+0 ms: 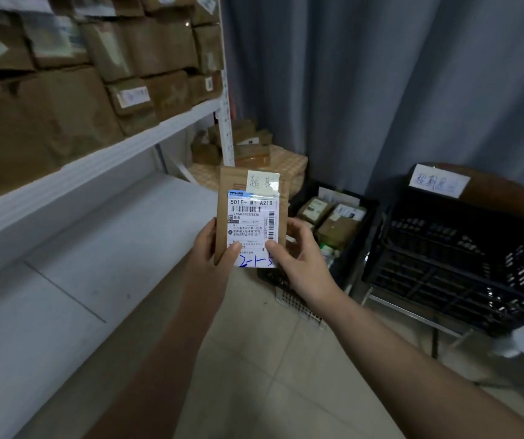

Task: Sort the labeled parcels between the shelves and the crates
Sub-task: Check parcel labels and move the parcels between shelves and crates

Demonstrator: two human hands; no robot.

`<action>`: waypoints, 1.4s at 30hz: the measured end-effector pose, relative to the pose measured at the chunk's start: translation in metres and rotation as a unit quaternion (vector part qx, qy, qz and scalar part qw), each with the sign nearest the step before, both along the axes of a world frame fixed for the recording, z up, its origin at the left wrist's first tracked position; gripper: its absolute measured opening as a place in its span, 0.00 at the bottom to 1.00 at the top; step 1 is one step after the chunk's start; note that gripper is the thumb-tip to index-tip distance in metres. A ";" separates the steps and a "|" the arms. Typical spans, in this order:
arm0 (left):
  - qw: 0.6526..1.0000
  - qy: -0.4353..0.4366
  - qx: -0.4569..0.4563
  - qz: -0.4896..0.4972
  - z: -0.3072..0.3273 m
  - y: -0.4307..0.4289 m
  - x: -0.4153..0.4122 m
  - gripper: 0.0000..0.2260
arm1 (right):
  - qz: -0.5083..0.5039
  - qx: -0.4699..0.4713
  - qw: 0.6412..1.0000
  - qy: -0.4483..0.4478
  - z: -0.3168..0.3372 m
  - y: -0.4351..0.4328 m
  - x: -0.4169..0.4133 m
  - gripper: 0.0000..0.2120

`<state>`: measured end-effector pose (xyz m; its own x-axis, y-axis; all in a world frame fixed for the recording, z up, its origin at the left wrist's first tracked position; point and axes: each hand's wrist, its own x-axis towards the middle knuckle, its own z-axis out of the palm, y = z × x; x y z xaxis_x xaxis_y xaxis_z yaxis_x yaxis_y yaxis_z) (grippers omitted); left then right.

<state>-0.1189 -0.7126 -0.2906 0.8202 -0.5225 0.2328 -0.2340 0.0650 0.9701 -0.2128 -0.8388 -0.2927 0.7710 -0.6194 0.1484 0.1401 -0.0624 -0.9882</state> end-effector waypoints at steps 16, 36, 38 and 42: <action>0.975 0.051 0.125 -0.175 -0.055 -0.215 0.166 0.21 | -0.041 0.104 0.983 0.149 -0.047 -0.204 0.115 0.35; 0.876 -0.028 0.423 -0.232 -0.260 -0.409 0.283 0.16 | -0.004 0.149 0.923 0.355 -0.264 -0.388 0.180 0.25; 0.865 -0.049 0.457 -0.202 -0.285 -0.408 0.291 0.17 | -0.017 0.164 0.914 0.371 -0.292 -0.385 0.192 0.19; 0.826 -0.047 0.518 -0.220 -0.328 -0.410 0.301 0.17 | -0.110 0.251 0.885 0.375 -0.339 -0.373 0.209 0.16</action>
<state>0.1825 -1.1228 -0.6183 0.5026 -0.7238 -0.4728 -0.4866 -0.6888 0.5374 -0.0034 -1.2122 -0.6322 0.3878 -0.6092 -0.6917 -0.5285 0.4679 -0.7083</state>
